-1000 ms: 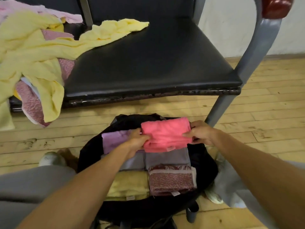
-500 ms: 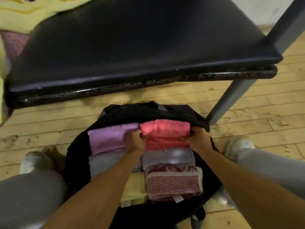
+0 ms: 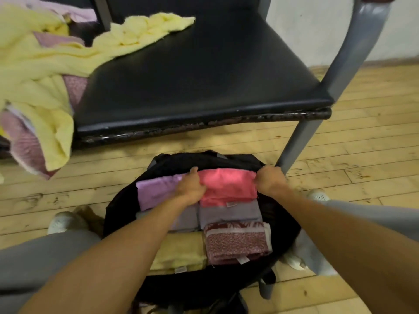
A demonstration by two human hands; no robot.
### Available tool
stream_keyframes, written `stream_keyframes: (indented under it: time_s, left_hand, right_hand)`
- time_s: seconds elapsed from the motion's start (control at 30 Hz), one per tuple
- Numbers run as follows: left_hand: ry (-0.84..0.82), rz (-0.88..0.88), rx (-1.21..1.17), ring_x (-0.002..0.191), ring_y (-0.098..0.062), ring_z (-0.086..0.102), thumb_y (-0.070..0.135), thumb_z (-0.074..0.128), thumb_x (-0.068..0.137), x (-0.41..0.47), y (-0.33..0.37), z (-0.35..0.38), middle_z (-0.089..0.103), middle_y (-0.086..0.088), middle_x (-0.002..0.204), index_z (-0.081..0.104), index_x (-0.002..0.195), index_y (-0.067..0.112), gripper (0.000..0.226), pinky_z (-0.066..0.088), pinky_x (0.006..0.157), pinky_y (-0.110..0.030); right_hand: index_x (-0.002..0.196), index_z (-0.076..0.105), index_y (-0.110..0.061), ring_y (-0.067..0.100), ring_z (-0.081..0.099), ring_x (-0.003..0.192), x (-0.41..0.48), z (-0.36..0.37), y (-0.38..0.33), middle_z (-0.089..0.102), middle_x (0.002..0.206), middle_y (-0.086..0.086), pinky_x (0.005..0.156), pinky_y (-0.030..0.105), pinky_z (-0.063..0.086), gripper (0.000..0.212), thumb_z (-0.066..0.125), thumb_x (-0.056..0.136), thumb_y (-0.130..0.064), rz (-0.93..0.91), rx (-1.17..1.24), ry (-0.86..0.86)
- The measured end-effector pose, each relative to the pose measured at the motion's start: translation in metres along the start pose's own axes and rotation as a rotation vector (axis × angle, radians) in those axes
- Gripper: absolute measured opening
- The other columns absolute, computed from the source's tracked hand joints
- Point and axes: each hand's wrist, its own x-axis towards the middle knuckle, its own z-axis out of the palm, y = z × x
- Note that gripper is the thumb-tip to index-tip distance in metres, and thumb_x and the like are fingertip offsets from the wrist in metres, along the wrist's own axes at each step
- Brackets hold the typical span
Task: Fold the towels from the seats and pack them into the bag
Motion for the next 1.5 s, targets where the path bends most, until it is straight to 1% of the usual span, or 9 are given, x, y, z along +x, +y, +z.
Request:
stream_keyframes:
  time_s: [0.13,0.27,0.47,0.67,0.77,1.0,1.2,1.37,1.5]
  left_hand:
    - [-0.016,0.146,-0.087,0.108,-0.019,0.059,0.010,0.056,0.095,-0.039,0.014,-0.063,0.064,-0.009,0.122,0.051,0.135,0.004,0.041,0.043,0.087,-0.020]
    - [0.051,0.303,-0.100,0.078,-0.014,0.065,0.004,0.057,0.092,-0.086,0.022,-0.131,0.066,0.000,0.092,0.062,0.118,0.007,0.027,0.049,0.062,-0.013]
    - [0.227,0.408,-0.069,0.085,-0.007,0.068,0.012,0.055,0.096,-0.151,0.004,-0.236,0.068,0.003,0.097,0.059,0.116,0.021,0.022,0.051,0.073,-0.016]
    - [0.549,0.253,-0.051,0.091,-0.014,0.059,0.006,0.055,0.093,-0.170,-0.078,-0.287,0.065,-0.001,0.101,0.066,0.110,0.015,0.022,0.038,0.069,-0.005]
    - [0.599,0.168,-0.010,0.093,-0.018,0.058,0.005,0.056,0.092,-0.167,-0.113,-0.295,0.062,-0.007,0.110,0.065,0.113,0.011,0.024,0.038,0.070,-0.016]
    - [0.654,-0.058,0.038,0.118,-0.028,0.051,0.019,0.056,0.094,-0.158,-0.164,-0.301,0.048,-0.012,0.131,0.047,0.137,0.008,0.046,0.038,0.094,-0.029]
    - [0.707,-0.158,0.218,0.107,-0.032,0.050,0.028,0.063,0.091,-0.145,-0.184,-0.299,0.046,-0.014,0.119,0.051,0.119,0.005,0.039,0.043,0.088,-0.040]
    - [0.812,-0.200,0.289,0.102,-0.030,0.054,0.025,0.049,0.099,-0.144,-0.174,-0.300,0.053,-0.012,0.113,0.054,0.114,0.008,0.024,0.039,0.077,-0.035]
    - [0.967,-0.078,-0.132,0.088,-0.029,0.050,0.022,0.042,0.101,-0.148,-0.149,-0.311,0.049,-0.011,0.095,0.049,0.091,0.007,0.020,0.033,0.069,-0.034]
  right_hand:
    - [0.082,0.075,-0.003,0.023,0.067,0.083,-0.035,-0.050,-0.042,0.073,0.088,0.010,0.078,0.036,0.057,0.026,0.050,0.087,-0.005,-0.235,0.026,-0.062]
    - [0.085,0.073,-0.001,0.022,0.066,0.071,-0.076,-0.090,-0.101,0.072,0.082,0.014,0.069,0.034,0.058,0.019,0.054,0.088,0.001,-0.397,0.199,-0.021]
    - [0.089,0.072,-0.013,0.013,0.069,0.073,-0.119,-0.132,-0.198,0.072,0.080,0.001,0.067,0.024,0.059,0.013,0.060,0.091,-0.007,-0.642,0.222,0.075]
    - [0.094,0.072,-0.019,0.011,0.065,0.085,-0.124,-0.118,-0.285,0.069,0.086,-0.006,0.078,0.028,0.056,0.012,0.061,0.092,-0.015,-0.785,0.243,0.101]
    - [0.099,0.073,-0.016,0.007,0.062,0.083,-0.116,-0.097,-0.319,0.069,0.091,-0.005,0.076,0.023,0.048,0.014,0.061,0.093,-0.016,-0.814,0.238,0.113]
    - [0.119,0.066,-0.013,0.018,0.059,0.112,-0.098,-0.053,-0.374,0.065,0.119,0.004,0.088,0.023,0.044,0.027,0.059,0.094,-0.020,-0.779,0.247,0.106]
    - [0.120,0.066,-0.013,0.017,0.056,0.115,-0.103,-0.038,-0.384,0.063,0.124,0.003,0.084,0.020,0.039,0.027,0.059,0.094,-0.015,-0.811,0.200,0.125]
    - [0.124,0.062,-0.016,0.015,0.055,0.117,-0.109,-0.047,-0.379,0.061,0.128,0.002,0.083,0.021,0.040,0.031,0.060,0.093,-0.016,-0.814,0.205,0.021]
    - [0.121,0.065,-0.016,0.013,0.056,0.109,-0.114,-0.056,-0.376,0.063,0.121,0.000,0.083,0.022,0.041,0.028,0.062,0.093,-0.017,-0.809,0.271,0.006]
